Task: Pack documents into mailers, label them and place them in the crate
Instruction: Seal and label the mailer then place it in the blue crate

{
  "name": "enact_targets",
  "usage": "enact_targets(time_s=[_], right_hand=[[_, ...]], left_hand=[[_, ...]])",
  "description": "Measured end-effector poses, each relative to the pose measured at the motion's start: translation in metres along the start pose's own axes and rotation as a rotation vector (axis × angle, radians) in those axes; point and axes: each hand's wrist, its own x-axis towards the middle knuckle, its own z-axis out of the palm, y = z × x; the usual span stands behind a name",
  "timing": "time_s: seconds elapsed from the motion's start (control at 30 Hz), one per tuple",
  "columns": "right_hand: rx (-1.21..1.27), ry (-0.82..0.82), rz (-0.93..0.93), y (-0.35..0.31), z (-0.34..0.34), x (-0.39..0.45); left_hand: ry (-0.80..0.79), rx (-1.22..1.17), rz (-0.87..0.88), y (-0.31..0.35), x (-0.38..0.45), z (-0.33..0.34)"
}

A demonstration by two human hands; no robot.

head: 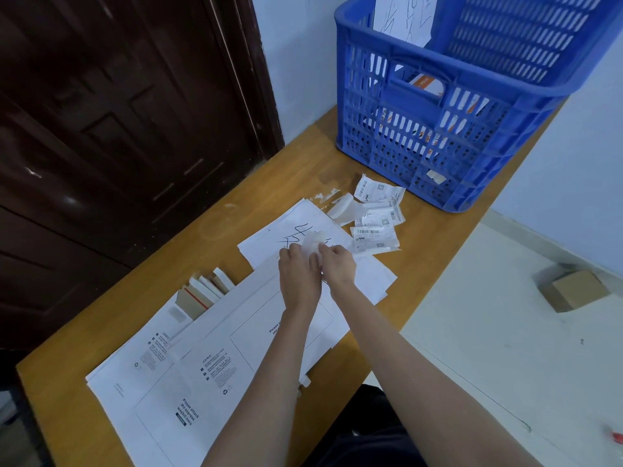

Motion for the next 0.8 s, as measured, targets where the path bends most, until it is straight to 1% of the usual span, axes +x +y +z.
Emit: enact_targets(time_s=[0.07,0.13,0.23,0.37,0.47,0.57,0.63,0.73,0.8], right_hand=[[0.000,0.008,-0.014,0.001,0.000,0.001],[-0.027,0.020,-0.025,0.001,-0.002,0.002],[-0.071,0.046,-0.059,0.001,-0.007,0.004],[-0.139,0.057,-0.099,0.000,-0.005,0.001],[-0.135,0.055,-0.127,0.000,-0.004,-0.001],[-0.116,0.042,-0.154,-0.001,-0.004,-0.002],[-0.114,0.029,-0.162,-0.001,-0.004,-0.002],[-0.110,0.025,-0.174,-0.002,-0.005,-0.002],[-0.101,0.034,-0.181,-0.004,-0.007,0.000]], left_hand=[[0.027,-0.066,-0.014,0.000,-0.003,0.001],[0.070,-0.141,-0.073,-0.001,-0.004,0.000],[0.101,-0.185,-0.147,-0.003,-0.002,-0.001],[0.075,-0.235,-0.216,0.010,-0.003,-0.005],[0.027,-0.196,-0.267,0.019,-0.004,-0.005],[0.032,-0.133,-0.222,0.017,-0.002,-0.004],[0.065,-0.138,-0.182,0.013,0.000,-0.003],[0.106,-0.265,-0.144,0.009,0.002,-0.003],[0.102,-0.371,-0.156,0.008,0.004,-0.005]])
